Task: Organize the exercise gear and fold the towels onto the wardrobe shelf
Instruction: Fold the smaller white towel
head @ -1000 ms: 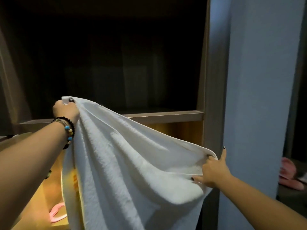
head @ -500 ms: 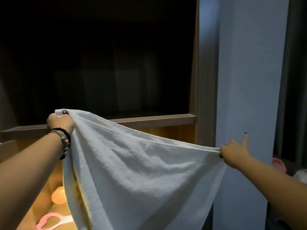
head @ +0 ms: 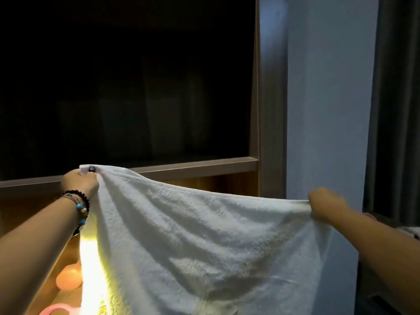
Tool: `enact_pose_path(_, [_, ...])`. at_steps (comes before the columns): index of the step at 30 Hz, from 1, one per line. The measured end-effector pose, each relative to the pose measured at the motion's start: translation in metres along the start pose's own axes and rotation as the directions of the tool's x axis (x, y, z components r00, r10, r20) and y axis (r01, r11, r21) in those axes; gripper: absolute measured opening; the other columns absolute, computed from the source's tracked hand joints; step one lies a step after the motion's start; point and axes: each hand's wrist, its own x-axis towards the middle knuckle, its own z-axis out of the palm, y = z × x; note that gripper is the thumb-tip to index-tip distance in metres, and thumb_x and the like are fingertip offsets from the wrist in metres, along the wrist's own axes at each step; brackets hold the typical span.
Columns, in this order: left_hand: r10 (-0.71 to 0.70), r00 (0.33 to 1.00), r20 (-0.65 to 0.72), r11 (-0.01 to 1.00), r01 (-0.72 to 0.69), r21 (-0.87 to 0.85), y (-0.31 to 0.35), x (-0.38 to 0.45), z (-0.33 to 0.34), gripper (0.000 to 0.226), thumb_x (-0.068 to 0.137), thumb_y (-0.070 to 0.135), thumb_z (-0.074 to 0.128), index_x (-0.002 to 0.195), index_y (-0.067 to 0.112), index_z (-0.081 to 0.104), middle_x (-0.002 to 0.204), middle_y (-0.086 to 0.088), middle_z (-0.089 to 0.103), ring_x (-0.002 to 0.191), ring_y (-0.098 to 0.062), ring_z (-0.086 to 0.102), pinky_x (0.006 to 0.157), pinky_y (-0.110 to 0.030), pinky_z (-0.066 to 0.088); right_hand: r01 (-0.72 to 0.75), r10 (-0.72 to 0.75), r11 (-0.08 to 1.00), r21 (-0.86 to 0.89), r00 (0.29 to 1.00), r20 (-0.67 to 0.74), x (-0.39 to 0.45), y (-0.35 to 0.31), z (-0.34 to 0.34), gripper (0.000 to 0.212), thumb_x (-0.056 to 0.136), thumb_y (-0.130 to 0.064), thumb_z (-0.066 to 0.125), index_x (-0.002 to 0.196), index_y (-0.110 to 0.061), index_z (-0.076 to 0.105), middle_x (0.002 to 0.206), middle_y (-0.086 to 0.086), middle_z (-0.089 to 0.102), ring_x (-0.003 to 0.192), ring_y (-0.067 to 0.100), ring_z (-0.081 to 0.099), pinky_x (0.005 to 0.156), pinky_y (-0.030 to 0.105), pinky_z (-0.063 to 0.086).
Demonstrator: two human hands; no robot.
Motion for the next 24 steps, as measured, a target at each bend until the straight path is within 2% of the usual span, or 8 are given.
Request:
enact_pose_path(6, [0.091,0.995,0.041,0.986,-0.084,-0.144,0.018,-0.019,0.005,0.019,0.094,0.008,0.044,0.094,0.0,0.061,0.081,-0.014,0.053,0.084,-0.033,0.056,0.066,-0.03,0.039,0.058,-0.062,0.973,0.226,0.998,0.011,-0.01,-0.019,-0.01,0.029,0.075,-0.03,0.056,0.058,-0.017,0.037,0.067,0.002,0.051,0.077,0.022,0.056,0.058,0.021,0.037])
enact_pose_path(9, [0.167,0.978,0.124,0.965,-0.136,-0.224,0.035,-0.044,0.005,0.017,0.094,0.006,0.042,0.087,0.005,0.058,0.074,-0.006,0.049,0.069,-0.021,0.049,0.056,-0.025,0.037,0.162,-0.181,0.913,0.374,0.983,0.017,-0.021,-0.043,-0.014,0.019,0.075,-0.015,0.054,0.065,-0.018,0.038,0.069,-0.001,0.047,0.066,0.015,0.047,0.047,0.017,0.029])
enact_pose_path(13, [0.291,0.91,0.296,0.908,-0.164,-0.386,0.052,-0.073,0.004,0.016,0.094,0.009,0.049,0.092,0.005,0.065,0.085,-0.011,0.059,0.08,-0.026,0.056,0.07,-0.036,0.049,0.2,-0.393,0.842,0.501,0.864,0.314,-0.042,-0.07,-0.021,0.017,0.071,-0.005,0.057,0.084,-0.015,0.054,0.085,0.003,0.06,0.066,0.011,0.053,0.048,0.017,0.041])
enact_pose_path(15, [0.34,0.878,0.338,0.875,-0.163,-0.457,0.059,-0.09,0.005,0.014,0.093,0.008,0.054,0.093,0.014,0.067,0.092,-0.01,0.064,0.087,-0.025,0.061,0.08,-0.04,0.052,0.32,-0.503,0.783,0.534,0.831,0.239,-0.051,-0.087,-0.034,0.013,0.075,-0.01,0.063,0.084,-0.019,0.058,0.084,-0.002,0.061,0.073,0.012,0.057,0.055,0.016,0.044])
enact_pose_path(17, [0.382,0.855,0.351,0.835,-0.156,-0.528,0.065,-0.109,0.006,0.011,0.089,0.008,0.063,0.096,0.015,0.066,0.094,-0.01,0.068,0.091,-0.024,0.065,0.084,-0.039,0.055,0.426,-0.508,0.59,0.686,0.856,-0.095,-0.061,-0.108,-0.055,0.016,0.074,-0.027,0.072,0.083,-0.027,0.058,0.084,-0.007,0.063,0.082,0.014,0.061,0.069,0.021,0.048])
enact_pose_path(19, [0.397,0.845,0.358,0.817,-0.148,-0.558,0.066,-0.125,0.008,0.013,0.082,0.012,0.073,0.094,0.012,0.067,0.091,-0.011,0.07,0.089,-0.025,0.067,0.082,-0.039,0.057,0.469,-0.385,0.209,0.858,0.846,-0.368,-0.081,-0.128,-0.083,0.033,0.068,-0.043,0.076,0.091,-0.024,0.061,0.09,-0.002,0.067,0.086,0.015,0.064,0.077,0.027,0.052])
enact_pose_path(21, [0.39,0.839,0.379,0.806,-0.113,-0.581,0.065,-0.142,0.008,0.023,0.073,0.023,0.079,0.085,0.007,0.067,0.085,-0.012,0.069,0.084,-0.024,0.065,0.081,-0.039,0.054,0.447,-0.308,-0.116,0.887,0.833,-0.46,-0.102,-0.143,-0.107,0.037,0.074,-0.031,0.079,0.101,-0.014,0.06,0.095,0.006,0.068,0.087,0.015,0.064,0.081,0.028,0.054])
enact_pose_path(24, [0.394,0.846,0.359,0.774,-0.095,-0.626,0.062,-0.166,0.006,0.04,0.062,0.036,0.078,0.073,0.001,0.062,0.072,-0.012,0.06,0.074,-0.023,0.055,0.074,-0.037,0.049,0.436,-0.292,-0.164,0.885,0.836,-0.465,-0.126,-0.158,-0.126,0.028,0.081,-0.017,0.075,0.104,-0.015,0.06,0.094,0.005,0.068,0.089,0.016,0.065,0.082,0.029,0.056])
